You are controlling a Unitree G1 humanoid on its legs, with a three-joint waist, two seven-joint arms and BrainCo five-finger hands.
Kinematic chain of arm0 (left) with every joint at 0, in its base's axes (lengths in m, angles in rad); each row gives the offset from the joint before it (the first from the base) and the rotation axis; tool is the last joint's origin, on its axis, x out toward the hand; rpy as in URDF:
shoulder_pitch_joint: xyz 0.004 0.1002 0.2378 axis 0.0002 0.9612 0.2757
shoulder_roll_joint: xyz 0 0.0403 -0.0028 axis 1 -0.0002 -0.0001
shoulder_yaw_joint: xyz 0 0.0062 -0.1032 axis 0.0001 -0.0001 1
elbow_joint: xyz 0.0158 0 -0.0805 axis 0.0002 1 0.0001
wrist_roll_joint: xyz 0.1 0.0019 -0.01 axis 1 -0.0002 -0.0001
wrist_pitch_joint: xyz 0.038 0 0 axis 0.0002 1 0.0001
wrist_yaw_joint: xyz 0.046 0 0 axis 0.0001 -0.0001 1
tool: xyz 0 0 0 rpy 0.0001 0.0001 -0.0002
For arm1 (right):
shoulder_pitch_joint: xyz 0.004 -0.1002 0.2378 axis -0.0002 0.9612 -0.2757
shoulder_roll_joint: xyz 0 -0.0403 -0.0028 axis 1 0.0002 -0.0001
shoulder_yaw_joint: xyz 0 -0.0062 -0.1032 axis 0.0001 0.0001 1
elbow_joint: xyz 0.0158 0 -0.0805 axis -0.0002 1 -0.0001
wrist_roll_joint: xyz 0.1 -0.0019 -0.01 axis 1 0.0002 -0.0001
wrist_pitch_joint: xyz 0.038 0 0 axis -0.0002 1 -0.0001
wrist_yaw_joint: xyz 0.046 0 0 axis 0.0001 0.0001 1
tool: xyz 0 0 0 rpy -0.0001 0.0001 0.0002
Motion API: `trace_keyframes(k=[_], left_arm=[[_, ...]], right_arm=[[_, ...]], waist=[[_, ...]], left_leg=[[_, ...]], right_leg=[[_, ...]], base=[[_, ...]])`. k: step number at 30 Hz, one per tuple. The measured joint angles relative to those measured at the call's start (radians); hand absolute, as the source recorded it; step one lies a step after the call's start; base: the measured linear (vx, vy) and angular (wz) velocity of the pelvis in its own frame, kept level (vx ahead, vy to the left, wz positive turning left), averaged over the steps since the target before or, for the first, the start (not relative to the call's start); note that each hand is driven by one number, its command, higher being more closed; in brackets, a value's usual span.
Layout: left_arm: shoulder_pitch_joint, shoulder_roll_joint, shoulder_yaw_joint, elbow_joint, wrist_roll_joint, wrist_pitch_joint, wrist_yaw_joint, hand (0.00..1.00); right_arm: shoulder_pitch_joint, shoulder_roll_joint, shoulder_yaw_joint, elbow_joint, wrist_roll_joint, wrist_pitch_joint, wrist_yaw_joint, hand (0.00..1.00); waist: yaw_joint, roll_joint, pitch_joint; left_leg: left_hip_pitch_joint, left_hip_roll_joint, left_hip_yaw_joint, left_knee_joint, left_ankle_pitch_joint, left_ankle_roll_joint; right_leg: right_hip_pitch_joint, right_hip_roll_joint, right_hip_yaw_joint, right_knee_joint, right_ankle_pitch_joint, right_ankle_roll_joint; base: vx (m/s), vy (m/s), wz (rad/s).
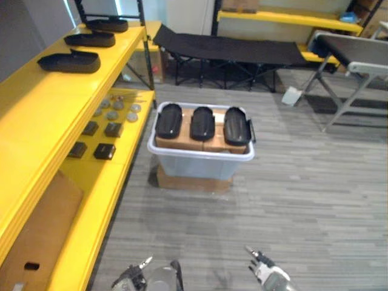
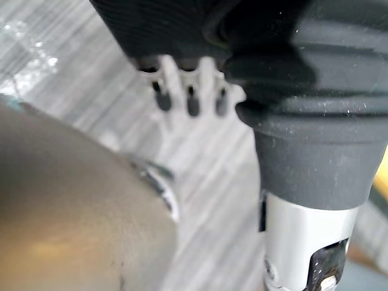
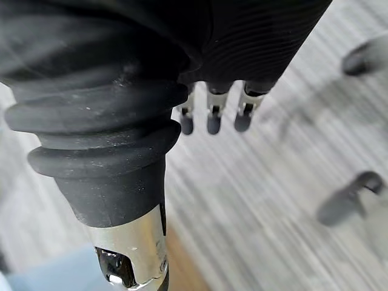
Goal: Walk over and take plastic housings, then place them on the shelf
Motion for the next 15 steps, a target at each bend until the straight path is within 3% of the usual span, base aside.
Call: trace_keyframes(k=[4, 6, 7, 8, 10, 12, 13, 14, 15], left_arm=[[-0.021, 0.009, -0.032, 0.032, -0.005, -0.028, -0.002, 0.0], [-0.034, -0.009, -0.012, 0.03, -0.019, -0.032, -0.003, 0.0], [-0.034, -0.027, 0.018, 0.029, -0.045, -0.032, -0.005, 0.0], [-0.034, -0.04, 0.032, 0.028, -0.059, -0.03, -0.005, 0.0], [-0.035, -0.056, 0.056, 0.02, -0.084, -0.029, -0.005, 0.0], [-0.027, -0.058, 0.066, -0.01, -0.083, -0.02, -0.002, 0.0], [-0.026, -0.066, 0.066, -0.011, -0.083, -0.017, -0.001, 0.0], [-0.005, -0.103, 0.069, -0.011, -0.081, -0.001, 0.0, 0.0], [-0.003, -0.133, 0.099, -0.032, -0.07, -0.01, 0.01, 0.0]], right_arm=[[-0.011, -0.011, -0.021, -0.014, -0.005, -0.016, 0.002, 0.0], [-0.01, -0.019, -0.053, -0.03, -0.013, -0.021, -0.004, 0.0], [-0.007, -0.027, -0.055, -0.036, -0.029, -0.022, -0.005, 0.0], [-0.005, -0.031, -0.049, -0.039, -0.048, -0.022, -0.005, 0.0], [0.004, -0.03, -0.039, -0.042, -0.073, -0.02, -0.006, 0.0], [0.037, -0.026, -0.02, -0.046, -0.098, -0.017, -0.001, 0.0], [0.038, -0.029, -0.018, -0.049, -0.109, -0.02, 0.002, 0.0], [0.038, -0.054, -0.016, -0.05, -0.14, -0.012, 0.002, 0.0], [0.04, -0.078, -0.01, -0.035, -0.165, -0.009, 0.007, 0.0]], waist=[[-0.024, 0.019, 0.001], [-0.022, 0.039, 0.007], [-0.022, 0.052, -0.002], [-0.024, 0.049, -0.005], [-0.027, 0.036, -0.012], [-0.027, 0.008, -0.031], [-0.032, 0.016, -0.034], [-0.035, 0.065, -0.052], [-0.037, 0.087, -0.065]], left_leg=[[0.083, 0.023, -0.008, -0.053, -0.031, -0.034], [0.099, 0.068, -0.009, -0.028, -0.074, -0.06], [0.105, 0.101, -0.013, -0.003, -0.104, -0.084], [0.118, 0.123, -0.021, 0.018, -0.127, -0.108], [0.119, 0.146, -0.038, 0.05, -0.159, -0.14], [0.121, 0.169, -0.082, 0.089, -0.21, -0.201], [0.126, 0.186, -0.092, 0.095, -0.221, -0.213], [0.133, 0.235, -0.121, 0.112, -0.212, -0.222], [0.071, 0.264, -0.175, 0.227, -0.172, -0.206]], right_leg=[[-0.112, -0.005, -0.093, -0.216, -0.004, 0.014], [-0.165, -0.008, -0.094, -0.294, 0.052, 0.022], [-0.192, -0.011, -0.09, -0.353, 0.111, 0.023], [-0.205, -0.02, -0.084, -0.409, 0.169, 0.023], [-0.22, -0.022, -0.052, -0.444, 0.227, 0.024], [-0.223, -0.017, -0.031, -0.448, 0.263, 0.013], [-0.228, -0.016, -0.032, -0.423, 0.325, 0.051], [-0.231, 0.021, -0.066, -0.355, 0.249, 0.035], [-0.226, 0.036, -0.088, -0.313, 0.202, 0.024]], base=[[0.28, -0.013, 0.02], [0.23, -0.094, -0.02], [0.3, -0.171, 0.04], [0.33, -0.207, 0.11], [0.4, -0.32, 0.28], [0.47, -0.478, 0.42], [0.42, -0.439, 0.41], [0.4, -0.398, 0.49], [0.39, -0.391, 0.47]])
